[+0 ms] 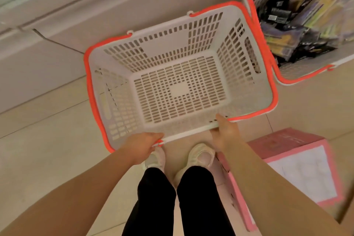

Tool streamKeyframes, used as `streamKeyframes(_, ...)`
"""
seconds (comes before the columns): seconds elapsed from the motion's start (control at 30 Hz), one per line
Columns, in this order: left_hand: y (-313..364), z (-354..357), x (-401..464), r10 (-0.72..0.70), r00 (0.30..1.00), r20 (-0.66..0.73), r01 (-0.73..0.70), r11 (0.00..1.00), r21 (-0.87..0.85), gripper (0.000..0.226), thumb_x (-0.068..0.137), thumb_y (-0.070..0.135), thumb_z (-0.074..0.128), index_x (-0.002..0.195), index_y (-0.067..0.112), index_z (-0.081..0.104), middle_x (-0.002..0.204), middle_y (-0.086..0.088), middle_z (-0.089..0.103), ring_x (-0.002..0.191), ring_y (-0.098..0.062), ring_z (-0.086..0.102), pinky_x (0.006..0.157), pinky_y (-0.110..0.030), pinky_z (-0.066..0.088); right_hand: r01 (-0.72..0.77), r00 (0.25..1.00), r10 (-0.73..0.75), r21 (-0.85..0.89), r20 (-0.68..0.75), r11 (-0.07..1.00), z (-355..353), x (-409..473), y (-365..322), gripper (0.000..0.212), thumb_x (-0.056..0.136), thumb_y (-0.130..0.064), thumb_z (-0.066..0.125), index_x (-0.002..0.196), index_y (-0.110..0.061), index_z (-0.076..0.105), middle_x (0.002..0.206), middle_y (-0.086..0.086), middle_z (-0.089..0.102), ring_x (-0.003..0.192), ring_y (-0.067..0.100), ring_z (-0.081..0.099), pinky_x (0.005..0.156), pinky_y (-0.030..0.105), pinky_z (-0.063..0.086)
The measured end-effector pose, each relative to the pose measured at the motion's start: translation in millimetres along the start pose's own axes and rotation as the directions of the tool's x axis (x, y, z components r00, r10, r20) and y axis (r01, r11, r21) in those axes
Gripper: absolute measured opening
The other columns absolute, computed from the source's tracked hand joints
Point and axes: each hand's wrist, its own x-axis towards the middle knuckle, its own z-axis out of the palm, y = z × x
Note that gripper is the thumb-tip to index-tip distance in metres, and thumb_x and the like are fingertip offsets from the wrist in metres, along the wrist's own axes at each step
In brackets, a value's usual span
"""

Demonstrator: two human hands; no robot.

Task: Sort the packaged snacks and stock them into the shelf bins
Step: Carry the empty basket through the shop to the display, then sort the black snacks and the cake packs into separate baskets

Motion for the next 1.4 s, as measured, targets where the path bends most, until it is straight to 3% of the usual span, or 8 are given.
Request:
streamKeyframes(0.3,-1,15,56,-0.008,0.999,-0.047,0.014,0.991,0.131,0.041,0.095,0.024,0.047,0.134,0.023,0.034,0.133,0.002,0.046,0.115,-0.021,0.051,0.077,-0.030,0.042,0.041,0.998,-0.014,-0.424,0.066,0.905,9,49,-29,0.031,0.097,-0.025,0.048,0.122,-0.006,0.049,0.118,0.015,0.058,0.114,0.031,0.056,0.091,0.038,0.044)
streamKeyframes(0.5,4,-29,28,-0.031,0.999,0.023,0.034,0.992,-0.118,0.050,0.096,0.039,0.045,0.140,0.017,0.037,0.137,-0.002,0.050,0.123,-0.021,0.048,0.097,-0.029,0.038,0.119,0.993,-0.038,-0.918,0.114,0.378,-19,7,-43,0.047,0.097,-0.041,0.040,0.121,-0.002,0.050,0.104,0.016,0.062,0.084,0.026,0.059,0.071,0.030,0.045)
streamKeyframes(0.57,14,-62,4,0.006,0.999,-0.054,-0.013,0.992,-0.126,0.042,0.097,0.030,0.044,0.137,0.017,0.043,0.133,0.000,0.054,0.117,-0.018,0.052,0.090,-0.023,0.038,0.254,0.966,-0.096,-0.945,0.238,0.205,-28,-29,-58,0.039,0.097,-0.035,0.045,0.120,-0.004,0.052,0.110,0.017,0.063,0.096,0.031,0.061,0.066,0.027,0.040)
streamKeyframes(0.67,41,-122,-50,0.056,0.985,-0.166,-0.079,0.988,-0.133,0.038,0.097,0.024,0.043,0.134,0.015,0.048,0.127,0.000,0.059,0.111,-0.018,0.055,0.084,-0.020,0.036,0.287,0.954,-0.114,-0.955,0.278,0.072,-33,-103,-96,0.029,0.096,-0.031,0.046,0.117,-0.012,0.054,0.115,0.012,0.063,0.104,0.030,0.060,0.083,0.033,0.045)
streamKeyframes(0.87,115,-244,-167,0.226,0.933,-0.281,-0.261,0.961,-0.094,0.032,0.097,0.022,0.044,0.127,0.016,0.054,0.112,-0.002,0.065,0.099,-0.020,0.060,0.087,-0.030,0.046,0.407,0.880,-0.254,-0.913,0.401,-0.031,-18,-254,-187,0.029,0.097,-0.028,0.045,0.119,-0.013,0.056,0.116,0.011,0.062,0.103,0.028,0.059,0.085,0.034,0.045)
streamKeyframes(1.03,180,-302,-201,0.333,0.887,-0.321,-0.336,0.941,0.048,0.034,0.097,0.018,0.042,0.130,0.016,0.051,0.118,-0.004,0.062,0.103,-0.019,0.057,0.083,-0.022,0.038,0.436,0.826,-0.353,-0.895,0.440,-0.096,-29,-320,-247,0.028,0.097,-0.027,0.045,0.116,-0.010,0.058,0.116,0.012,0.062,0.106,0.027,0.056,0.086,0.032,0.041)
streamKeyframes(1.23,246,-322,-158,0.373,0.867,-0.331,-0.355,0.928,0.116,0.032,0.096,0.017,0.040,0.123,0.013,0.056,0.121,-0.005,0.061,0.108,-0.021,0.056,0.089,-0.026,0.039,0.374,0.806,-0.448,-0.920,0.387,-0.122,-60,-295,-320,0.026,0.095,-0.018,0.046,0.112,-0.004,0.060,0.114,0.013,0.062,0.105,0.027,0.056,0.084,0.031,0.041)
streamKeyframes(1.4,300,-316,-68,0.281,0.889,-0.361,-0.280,0.958,0.056,0.029,0.095,0.016,0.041,0.116,0.014,0.060,0.116,-0.003,0.064,0.107,-0.020,0.057,0.088,-0.027,0.038,0.342,0.861,-0.315,-0.913,0.398,-0.221,-78,-202,-399,0.024,0.095,-0.013,0.043,0.107,0.000,0.060,0.112,0.016,0.062,0.105,0.029,0.056,0.077,0.030,0.038)
